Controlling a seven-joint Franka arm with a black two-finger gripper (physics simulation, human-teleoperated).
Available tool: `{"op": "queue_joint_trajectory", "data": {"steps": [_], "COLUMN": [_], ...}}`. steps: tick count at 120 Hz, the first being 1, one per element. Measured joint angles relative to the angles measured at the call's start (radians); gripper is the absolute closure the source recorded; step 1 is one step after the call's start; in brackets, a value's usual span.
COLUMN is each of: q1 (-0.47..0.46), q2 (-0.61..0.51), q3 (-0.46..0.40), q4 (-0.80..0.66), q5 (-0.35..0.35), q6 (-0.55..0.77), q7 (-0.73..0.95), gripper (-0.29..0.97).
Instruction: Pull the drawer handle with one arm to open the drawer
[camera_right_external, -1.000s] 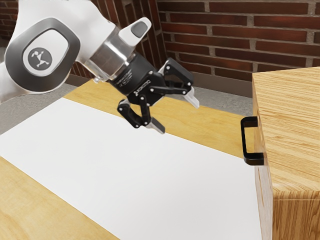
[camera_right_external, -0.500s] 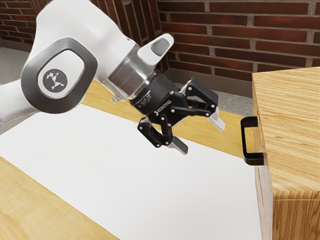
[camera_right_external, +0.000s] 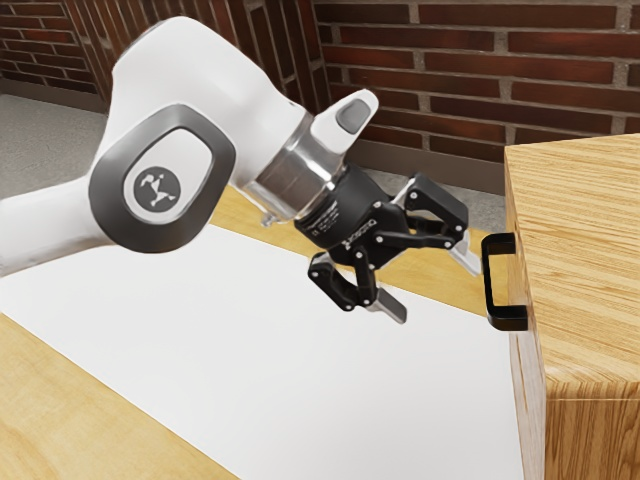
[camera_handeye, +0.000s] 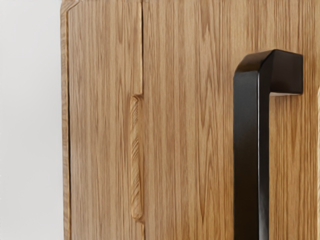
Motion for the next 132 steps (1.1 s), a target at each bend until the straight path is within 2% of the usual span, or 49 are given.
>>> {"op": "queue_joint_trajectory", "data": {"steps": [28, 36, 47, 61, 132], "q1": [-0.015, -0.042, -0.119, -0.153, -0.183], "q2": [0.0, 0.0, 0.001, 0.009, 0.033], "q3": [0.034, 0.05, 0.117, 0.152, 0.184], "q4": [-0.004, -0.002, 0.0, -0.001, -0.001], "q5": [-0.004, -0.004, -0.003, -0.003, -0.002], "q6": [0.014, 0.021, 0.033, 0.043, 0.06], "q7": [0.001, 0.002, 0.003, 0.004, 0.007], "gripper": [0.0, 0.0, 0.0, 0.0, 0.0]}}
